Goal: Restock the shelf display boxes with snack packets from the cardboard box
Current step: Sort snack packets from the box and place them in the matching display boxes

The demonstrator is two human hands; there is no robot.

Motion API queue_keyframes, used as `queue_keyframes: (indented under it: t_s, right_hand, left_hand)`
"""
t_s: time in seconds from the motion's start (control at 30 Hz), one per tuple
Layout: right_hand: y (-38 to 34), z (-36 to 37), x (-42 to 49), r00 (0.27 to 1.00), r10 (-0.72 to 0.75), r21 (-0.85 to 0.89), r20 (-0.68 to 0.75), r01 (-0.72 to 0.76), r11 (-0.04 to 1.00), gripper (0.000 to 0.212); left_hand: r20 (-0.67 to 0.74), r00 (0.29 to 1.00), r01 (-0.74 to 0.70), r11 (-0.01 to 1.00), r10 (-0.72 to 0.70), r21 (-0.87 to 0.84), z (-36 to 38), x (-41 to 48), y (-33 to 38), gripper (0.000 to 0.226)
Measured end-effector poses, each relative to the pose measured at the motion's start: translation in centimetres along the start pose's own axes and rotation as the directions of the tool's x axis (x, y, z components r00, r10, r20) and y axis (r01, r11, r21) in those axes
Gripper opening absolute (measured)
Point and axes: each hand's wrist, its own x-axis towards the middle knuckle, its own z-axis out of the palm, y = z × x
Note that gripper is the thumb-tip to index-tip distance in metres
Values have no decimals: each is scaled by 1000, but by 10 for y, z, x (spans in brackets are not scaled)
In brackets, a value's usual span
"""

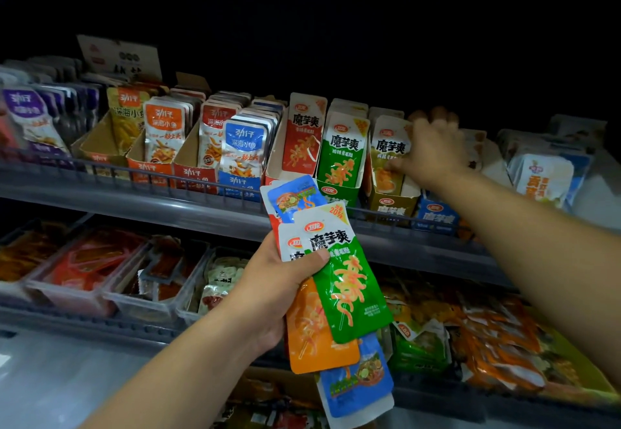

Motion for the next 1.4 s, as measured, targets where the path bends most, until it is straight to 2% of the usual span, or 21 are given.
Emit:
queue_keyframes:
  t_s: [0.1,0.3,0.4,0.47,0.53,0.57,0.63,0.7,0.8,0.87,0.97,1.03,1.1,1.17,1.23,1.33,1.4]
  right_hand:
    - [1,6,0,1000,1,-10,0,-1,1000,84]
    - [5,0,-6,1000,9,102,6,-10,995,89]
    - [5,-14,-18,999,34,185,-30,-28,982,79]
    - [1,-28,-37,995,49,299,-85,-21,954,62]
    - [-11,-52,-69,998,70,508,3,-62,859,41]
    - [-19,-64,-89,990,48,602,134,-120,789,35]
    - [-36,-81,-131,895,-74,690,441,-285,665,41]
    - [-49,-82,-163,776,-179,712,605,-426,559,54]
    - [-56,-64,-186,748,-144,734,648,-562,381,45]
    - [-57,-56,-194,726,-114,725,678,-634,270,37]
    - [-53,-50,-202,687,-120,696,716,-715,58,29]
    - [-49,-48,-207,680,-130,682,722,-731,-34,30]
    - [-47,-43,-212,679,-116,676,725,-734,-67,31]
    - [-48,-38,-220,672,-94,673,734,-739,-28,29]
    - [-50,-34,-230,644,-134,649,753,-761,-5,28]
    - [-57,-33,-248,569,-257,562,781,-820,-107,28]
    - [-58,-32,-257,557,-313,537,769,-829,-156,31]
  left_hand:
    - [-1,1000,-2,1000,2,-2,-1,1,-1,35]
    - [10,1000,-2,1000,2,17,-1,0,-1,36]
    - [10,1000,-3,1000,2,18,0,-1,-2,35]
    - [19,1000,-10,1000,10,23,-1,-2,-3,37]
    - [28,999,-17,999,16,29,-2,-3,-3,38]
    - [30,999,-19,999,19,29,-2,-4,-4,38]
    - [36,999,-24,999,24,26,-1,-5,-5,38]
    - [48,999,-26,999,25,22,2,-6,-8,39]
    - [55,998,-8,1000,8,3,5,-9,-15,35]
    - [37,998,55,998,-54,-29,5,-11,-18,30]
    - [14,995,96,995,-96,-9,2,-13,-22,37]
    - [14,998,68,998,-68,13,1,-15,-25,41]
    - [23,998,56,998,-57,17,2,-18,-31,40]
    - [22,998,53,999,-53,-2,3,-20,-37,39]
    - [-5,999,32,999,-32,-27,4,-22,-42,38]
    - [-88,996,-34,998,29,-56,2,-21,-46,39]
    - [-160,985,-80,994,67,-72,0,-19,-49,41]
